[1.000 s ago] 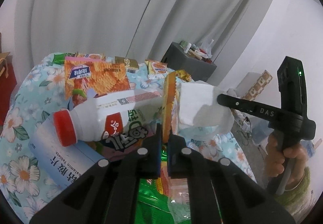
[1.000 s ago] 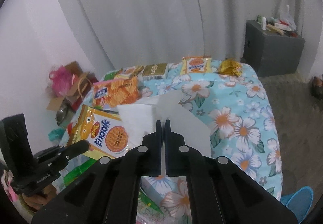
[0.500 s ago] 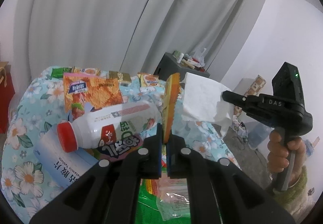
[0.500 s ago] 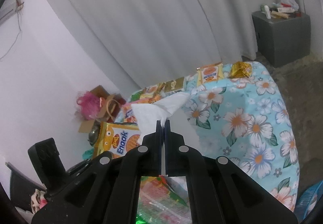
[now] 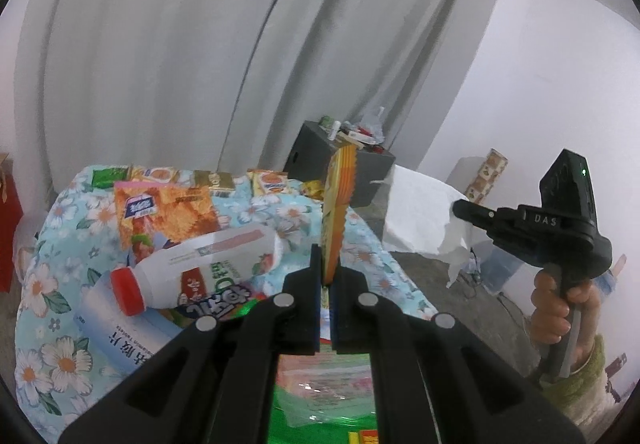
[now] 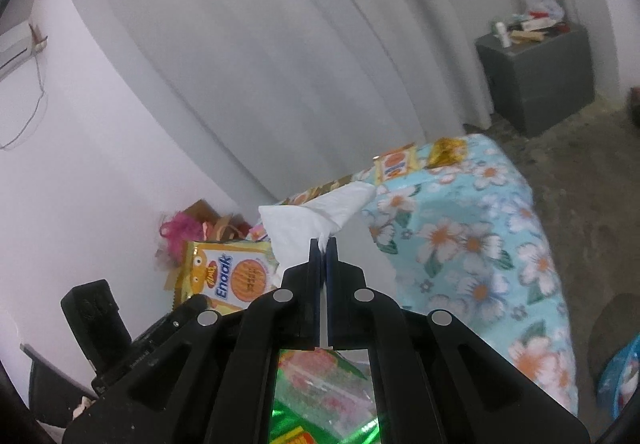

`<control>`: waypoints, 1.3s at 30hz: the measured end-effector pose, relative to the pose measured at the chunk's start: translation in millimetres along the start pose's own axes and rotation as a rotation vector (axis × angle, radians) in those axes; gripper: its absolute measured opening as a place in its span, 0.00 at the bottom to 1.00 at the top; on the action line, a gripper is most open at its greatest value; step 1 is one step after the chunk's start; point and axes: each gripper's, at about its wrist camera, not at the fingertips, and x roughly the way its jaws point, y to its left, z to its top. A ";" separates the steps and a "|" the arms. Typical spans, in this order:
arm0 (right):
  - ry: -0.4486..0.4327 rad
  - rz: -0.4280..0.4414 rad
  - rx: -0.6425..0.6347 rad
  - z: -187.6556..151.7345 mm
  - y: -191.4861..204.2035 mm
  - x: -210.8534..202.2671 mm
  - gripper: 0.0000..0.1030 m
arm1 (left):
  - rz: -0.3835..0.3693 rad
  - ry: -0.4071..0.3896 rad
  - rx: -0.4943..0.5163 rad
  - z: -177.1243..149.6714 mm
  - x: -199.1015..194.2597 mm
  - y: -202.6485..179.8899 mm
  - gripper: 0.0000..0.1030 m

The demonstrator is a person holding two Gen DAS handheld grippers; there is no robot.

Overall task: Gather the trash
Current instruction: 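Carry the wrapper and tissue toward the blue wastebasket with both tools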

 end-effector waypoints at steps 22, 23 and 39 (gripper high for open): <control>-0.229 -0.272 0.307 -75.8 -154.0 -165.5 0.01 | -0.290 0.200 0.247 -16.6 89.1 -194.3 0.03; -0.235 -0.291 0.321 -78.7 -162.2 -169.7 0.01 | -0.301 0.214 0.263 -20.4 97.8 -205.9 0.02; -0.291 -0.475 0.827 -170.8 -391.4 -211.2 0.01 | -0.412 0.619 0.509 -161.7 295.2 -405.9 0.03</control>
